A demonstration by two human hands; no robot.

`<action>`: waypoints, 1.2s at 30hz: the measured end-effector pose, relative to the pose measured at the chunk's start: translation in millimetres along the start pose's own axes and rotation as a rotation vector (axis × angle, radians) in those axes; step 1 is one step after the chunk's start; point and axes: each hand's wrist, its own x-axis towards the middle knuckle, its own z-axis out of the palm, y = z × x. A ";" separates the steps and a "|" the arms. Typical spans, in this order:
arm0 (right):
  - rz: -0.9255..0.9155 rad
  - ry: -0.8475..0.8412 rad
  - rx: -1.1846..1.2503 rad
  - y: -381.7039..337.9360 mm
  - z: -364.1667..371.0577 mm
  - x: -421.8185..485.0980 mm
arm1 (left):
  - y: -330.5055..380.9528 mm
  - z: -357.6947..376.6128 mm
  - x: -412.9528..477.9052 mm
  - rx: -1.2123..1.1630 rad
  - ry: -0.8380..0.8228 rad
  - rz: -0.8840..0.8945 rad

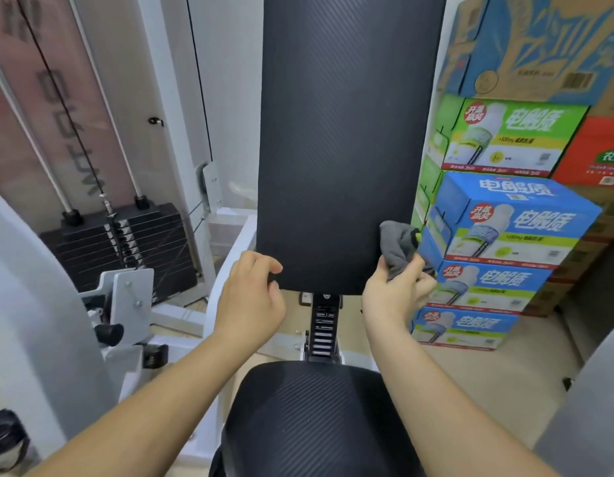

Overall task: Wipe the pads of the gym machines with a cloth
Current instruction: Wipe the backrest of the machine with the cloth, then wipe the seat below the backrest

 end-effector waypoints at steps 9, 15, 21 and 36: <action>0.358 -0.638 0.522 11.9 13.2 -69.5 | -4.0 20.8 -35.8 -0.419 -0.323 -0.207; 0.379 -1.209 0.228 16.7 -22.2 -31.8 | 12.4 42.2 -47.7 -0.868 -0.390 -0.551; 0.212 -0.957 -0.175 29.5 -26.6 2.6 | -14.3 55.7 -39.1 -0.753 -0.125 -0.810; 0.537 -0.803 0.013 90.3 -1.7 23.7 | -57.7 139.7 -5.8 0.460 -0.104 1.090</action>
